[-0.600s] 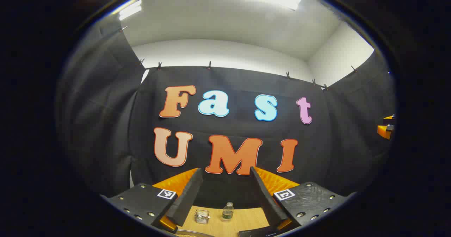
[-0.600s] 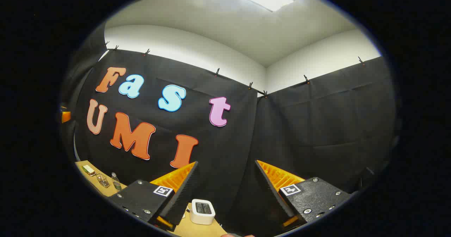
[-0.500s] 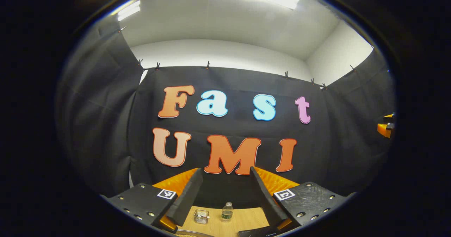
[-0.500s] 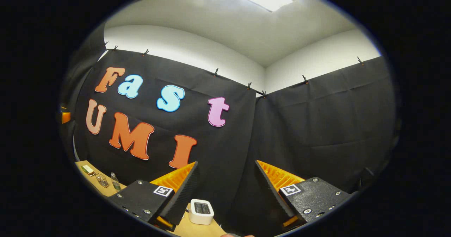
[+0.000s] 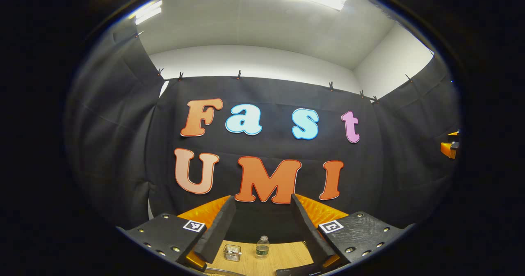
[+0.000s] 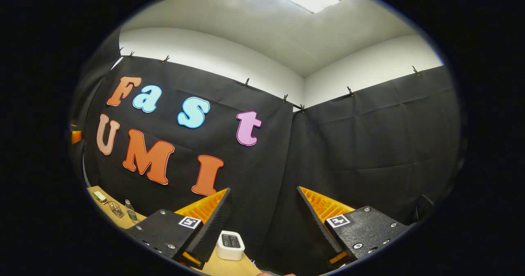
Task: First push the handle of the pot to place it horizontally, then grasp the pot with both hands and set it on the induction cooktop.
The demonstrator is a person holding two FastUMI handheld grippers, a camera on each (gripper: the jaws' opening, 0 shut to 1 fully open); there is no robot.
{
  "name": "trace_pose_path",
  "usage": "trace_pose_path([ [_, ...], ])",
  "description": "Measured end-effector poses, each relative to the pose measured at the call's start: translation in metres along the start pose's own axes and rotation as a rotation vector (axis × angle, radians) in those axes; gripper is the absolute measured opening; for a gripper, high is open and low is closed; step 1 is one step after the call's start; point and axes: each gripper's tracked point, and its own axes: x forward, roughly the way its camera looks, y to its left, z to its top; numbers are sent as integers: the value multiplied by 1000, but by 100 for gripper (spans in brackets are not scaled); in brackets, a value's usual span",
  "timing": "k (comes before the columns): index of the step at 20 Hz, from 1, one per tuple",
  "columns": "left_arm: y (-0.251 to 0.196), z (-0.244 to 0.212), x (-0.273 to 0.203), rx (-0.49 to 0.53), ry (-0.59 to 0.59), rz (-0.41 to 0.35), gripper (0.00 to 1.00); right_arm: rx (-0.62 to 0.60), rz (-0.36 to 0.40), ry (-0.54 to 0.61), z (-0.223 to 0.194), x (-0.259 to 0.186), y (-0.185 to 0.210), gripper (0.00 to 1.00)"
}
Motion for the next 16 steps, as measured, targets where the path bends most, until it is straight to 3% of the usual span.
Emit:
trace_pose_path([
  [10,-12,-1,6,20,-15,-46,85,3,-2,2,-5,3,7,95],
  [16,-36,-20,4,52,41,-120,85,14,6,19,-15,6,11,95],
])
